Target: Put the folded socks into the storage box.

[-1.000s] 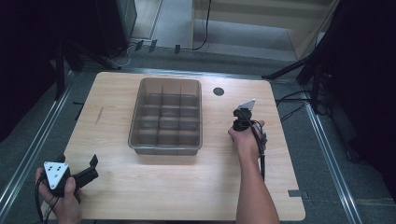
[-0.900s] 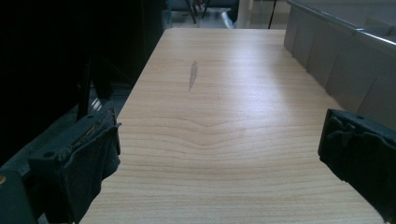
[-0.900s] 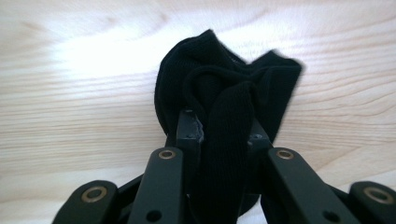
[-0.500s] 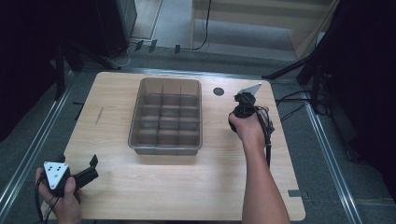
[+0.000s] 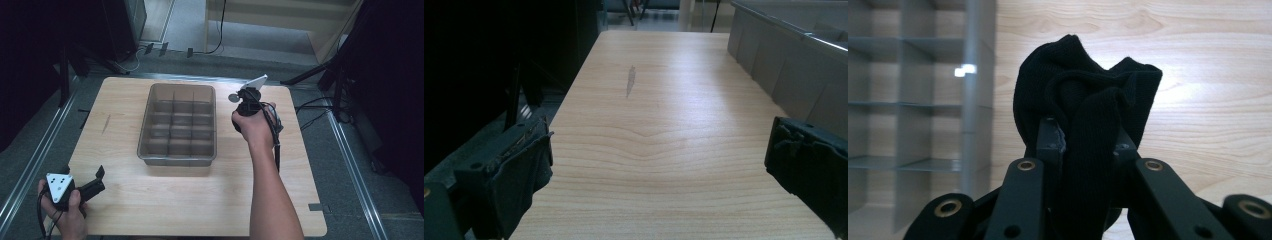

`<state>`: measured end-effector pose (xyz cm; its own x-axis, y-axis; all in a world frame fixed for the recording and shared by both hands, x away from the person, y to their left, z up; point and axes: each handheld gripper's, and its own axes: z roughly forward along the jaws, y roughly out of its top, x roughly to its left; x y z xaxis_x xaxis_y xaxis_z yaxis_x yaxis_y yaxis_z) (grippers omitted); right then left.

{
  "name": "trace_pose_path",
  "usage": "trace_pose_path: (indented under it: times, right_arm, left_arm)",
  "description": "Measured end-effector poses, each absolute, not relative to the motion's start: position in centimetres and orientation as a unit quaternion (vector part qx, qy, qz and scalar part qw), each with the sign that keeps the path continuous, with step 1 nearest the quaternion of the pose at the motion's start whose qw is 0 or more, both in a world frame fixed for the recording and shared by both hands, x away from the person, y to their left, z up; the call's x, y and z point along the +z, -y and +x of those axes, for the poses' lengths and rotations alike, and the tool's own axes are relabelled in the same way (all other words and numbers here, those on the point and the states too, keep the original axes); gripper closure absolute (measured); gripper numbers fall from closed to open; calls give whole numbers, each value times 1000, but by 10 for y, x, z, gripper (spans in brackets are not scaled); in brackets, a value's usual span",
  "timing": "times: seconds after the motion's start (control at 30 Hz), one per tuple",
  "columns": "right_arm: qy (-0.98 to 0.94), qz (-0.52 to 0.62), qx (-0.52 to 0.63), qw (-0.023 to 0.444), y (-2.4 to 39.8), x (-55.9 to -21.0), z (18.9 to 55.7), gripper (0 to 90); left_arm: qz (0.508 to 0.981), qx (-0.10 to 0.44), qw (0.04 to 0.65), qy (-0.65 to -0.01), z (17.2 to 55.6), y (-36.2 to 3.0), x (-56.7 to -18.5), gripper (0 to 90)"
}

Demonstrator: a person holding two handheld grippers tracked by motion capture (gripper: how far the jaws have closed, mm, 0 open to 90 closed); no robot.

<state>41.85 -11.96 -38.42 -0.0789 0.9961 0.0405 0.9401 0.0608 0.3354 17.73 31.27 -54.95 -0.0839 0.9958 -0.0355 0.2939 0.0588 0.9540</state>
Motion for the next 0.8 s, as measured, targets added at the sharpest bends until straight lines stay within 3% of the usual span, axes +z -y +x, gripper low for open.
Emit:
trace_pose_path:
  times: [0.8]
  right_arm:
    - [-760,623,166,81,38,-370,420,749]
  left_arm:
    - [538,425,413,-600,177,-313,-549,0]
